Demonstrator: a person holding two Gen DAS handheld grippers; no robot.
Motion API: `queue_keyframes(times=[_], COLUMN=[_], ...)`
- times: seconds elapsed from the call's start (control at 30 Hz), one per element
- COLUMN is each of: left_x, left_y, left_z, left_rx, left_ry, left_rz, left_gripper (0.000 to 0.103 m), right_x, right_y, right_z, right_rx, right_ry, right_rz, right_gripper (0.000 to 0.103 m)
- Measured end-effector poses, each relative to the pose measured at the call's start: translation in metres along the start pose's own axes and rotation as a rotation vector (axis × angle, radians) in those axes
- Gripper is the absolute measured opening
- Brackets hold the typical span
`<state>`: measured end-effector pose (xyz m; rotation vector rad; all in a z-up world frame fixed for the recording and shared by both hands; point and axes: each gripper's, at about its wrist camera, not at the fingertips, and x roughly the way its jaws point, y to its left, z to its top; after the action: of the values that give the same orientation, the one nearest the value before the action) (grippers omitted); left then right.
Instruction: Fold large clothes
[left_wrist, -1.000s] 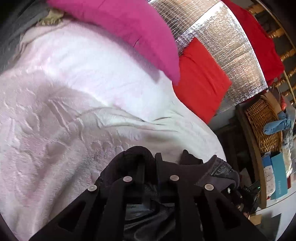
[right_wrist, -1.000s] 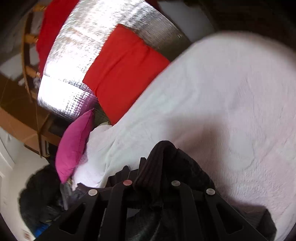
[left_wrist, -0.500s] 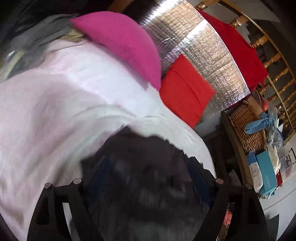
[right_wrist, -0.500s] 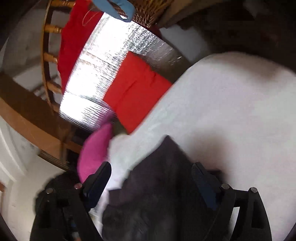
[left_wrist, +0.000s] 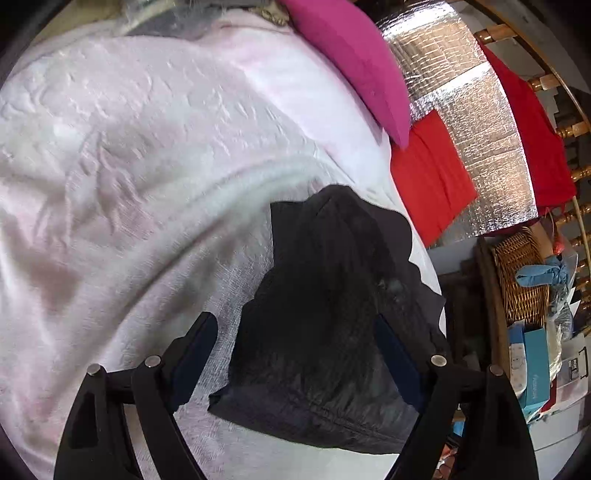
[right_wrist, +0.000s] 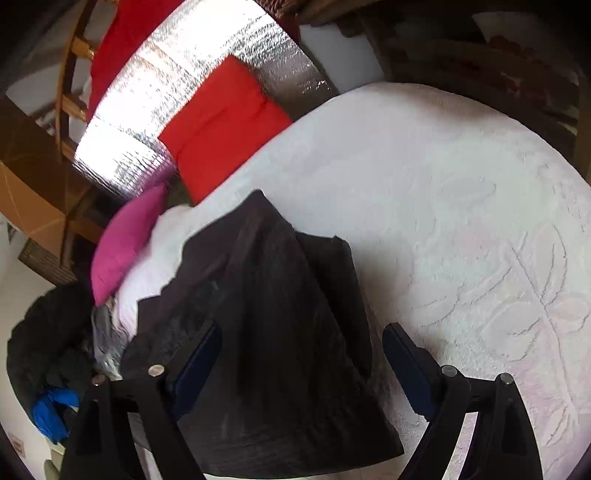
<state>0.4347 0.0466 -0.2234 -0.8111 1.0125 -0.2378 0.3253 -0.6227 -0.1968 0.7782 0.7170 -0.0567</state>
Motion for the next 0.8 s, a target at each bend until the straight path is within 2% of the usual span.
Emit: queue_keyframes(times=[0.03,0.1,0.17,0.2,0.23,0.27,0.3,0.37,0.47,0.53,0.6,0.67,0.7,0.73,0.8], left_x=[0.004,0.008,0.011,0.013,0.016,0.018,0.019,0.020,0.017,0.014,0.020,0.033,0.039,0.041,0.033], left_y=[-0.002,-0.008,-0.013,-0.014,-0.015,-0.016,-0.019,-0.026,-0.042,-0.049,-0.048,-0.040,-0.034,-0.031,-0.029], left_z=[0.001,0.001,0.001,0.002,0.003,0.005,0.006,0.010,0.016,0.018,0.022,0.024,0.024,0.025,0.025], left_rx=[0.018,0.049,0.079,0.092,0.102,0.109,0.119,0.144,0.198,0.225,0.232,0.216,0.182,0.155,0.116], left_ry=[-0.002,-0.002,-0.009,-0.013,-0.018,-0.025,-0.033,-0.055,-0.107,-0.156,-0.181,-0.142,-0.108,-0.090,-0.081], left_rz=[-0.003,-0.005,0.012,0.021,0.035,0.036,0.028,0.020,0.004,0.011,0.067,0.131,0.140,0.133,0.105], left_gripper=[0.082,0.061,0.050,0.043,0.039,0.030,0.025,0.021,0.020,0.020,0.021,0.025,0.026,0.026,0.030], right_x=[0.000,0.004,0.016,0.027,0.036,0.043,0.044,0.035,0.010,0.005,0.017,0.041,0.045,0.042,0.026], right_y=[0.003,0.018,0.026,0.028,0.029,0.030,0.033,0.043,0.051,0.051,0.040,0.020,0.010,0.007,0.005], right_z=[0.000,0.003,0.002,0.000,-0.003,-0.005,-0.006,-0.004,0.001,0.000,-0.002,-0.008,-0.010,-0.009,-0.006], right_rx=[-0.017,-0.079,-0.124,-0.140,-0.150,-0.164,-0.175,-0.211,-0.195,-0.197,-0.180,-0.125,-0.081,-0.059,-0.013], right_ry=[-0.011,-0.022,0.013,0.051,0.085,0.112,0.106,0.062,-0.037,-0.072,-0.048,0.032,0.057,0.053,0.045], right_rz=[-0.002,-0.019,-0.044,-0.063,-0.079,-0.100,-0.123,-0.148,-0.127,-0.149,-0.183,-0.185,-0.155,-0.134,-0.077], right_gripper=[0.090,0.090,0.086,0.065,0.047,0.028,0.023,0.016,0.015,0.014,0.014,0.016,0.020,0.020,0.022])
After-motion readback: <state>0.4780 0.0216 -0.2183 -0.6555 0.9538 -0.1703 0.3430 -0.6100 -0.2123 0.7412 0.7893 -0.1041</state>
